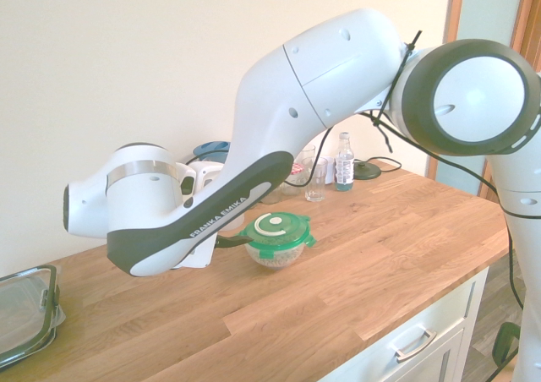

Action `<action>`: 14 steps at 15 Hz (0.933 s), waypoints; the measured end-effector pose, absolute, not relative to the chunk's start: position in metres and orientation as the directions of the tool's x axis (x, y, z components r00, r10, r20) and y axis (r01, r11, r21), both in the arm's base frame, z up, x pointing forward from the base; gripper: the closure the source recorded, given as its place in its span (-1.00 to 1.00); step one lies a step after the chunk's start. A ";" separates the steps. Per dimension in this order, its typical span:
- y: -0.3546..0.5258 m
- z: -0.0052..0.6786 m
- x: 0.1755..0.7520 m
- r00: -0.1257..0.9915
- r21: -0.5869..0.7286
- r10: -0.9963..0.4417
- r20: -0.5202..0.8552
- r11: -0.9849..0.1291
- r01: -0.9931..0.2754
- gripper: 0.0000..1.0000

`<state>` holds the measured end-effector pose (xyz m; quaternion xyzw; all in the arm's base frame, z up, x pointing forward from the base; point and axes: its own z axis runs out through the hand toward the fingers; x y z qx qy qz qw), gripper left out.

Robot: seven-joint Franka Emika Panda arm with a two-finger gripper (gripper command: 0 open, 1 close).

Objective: Cover the lid of food container

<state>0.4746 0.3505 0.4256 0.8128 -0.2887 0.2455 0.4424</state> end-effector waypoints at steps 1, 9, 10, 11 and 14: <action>0.356 0.441 0.471 0.714 0.551 -0.281 0.641 -0.480 -0.683 -1.00; 0.231 0.539 0.479 0.766 0.237 -0.540 0.348 -0.740 -0.629 -1.00; 0.209 0.537 0.479 0.768 0.188 -0.562 0.306 -0.755 -0.628 -1.00; 0.187 0.536 0.476 0.770 0.137 -0.581 0.263 -0.768 -0.626 -1.00; 0.120 0.537 0.452 0.769 -0.021 -0.623 0.146 -0.779 -0.627 -1.00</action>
